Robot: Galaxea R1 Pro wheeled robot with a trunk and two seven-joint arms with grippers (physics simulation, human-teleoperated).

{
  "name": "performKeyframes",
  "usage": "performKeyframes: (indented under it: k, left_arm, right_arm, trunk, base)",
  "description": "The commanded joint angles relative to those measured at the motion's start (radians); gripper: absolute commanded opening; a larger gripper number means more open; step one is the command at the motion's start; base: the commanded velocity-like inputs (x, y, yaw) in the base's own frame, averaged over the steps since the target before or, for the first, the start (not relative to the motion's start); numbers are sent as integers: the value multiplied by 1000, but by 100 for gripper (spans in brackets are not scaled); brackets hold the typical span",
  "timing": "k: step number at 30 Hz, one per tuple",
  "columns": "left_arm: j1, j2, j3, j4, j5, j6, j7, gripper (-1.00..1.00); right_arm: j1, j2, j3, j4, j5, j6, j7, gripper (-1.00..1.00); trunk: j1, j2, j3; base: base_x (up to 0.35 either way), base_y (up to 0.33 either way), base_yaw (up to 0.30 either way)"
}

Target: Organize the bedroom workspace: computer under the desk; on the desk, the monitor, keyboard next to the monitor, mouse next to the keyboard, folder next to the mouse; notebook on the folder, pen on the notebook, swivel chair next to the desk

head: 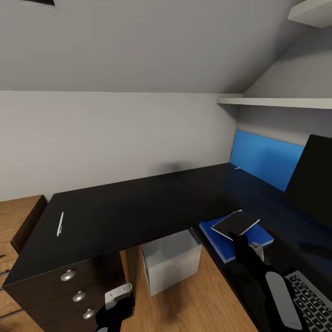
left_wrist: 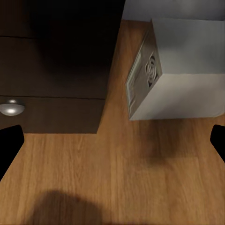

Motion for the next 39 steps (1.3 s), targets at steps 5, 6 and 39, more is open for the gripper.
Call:
performKeyframes:
  k: [5,6,39]
  left_arm:
    - [-1,1,-2,-2,1,5,7,100]
    - [-1,1,-3,-2,1,5,7,100]
    - [-1,1,-10,0,0,5,10,100]
  right_arm:
    - [-1,1,-2,-2,-13,5,-6,-100]
    - [-1,1,-2,-2,-13,5,-6,-100]
    - [-1,1,-1,-3,-11,5,-11,100]
  trunk:
    - [0,-1,-1]
    - [0,-1,-1]
    - [0,-1,-1]
  base:
    - [1,0,0]
    - [0,0,0]
    - [19,0,0]
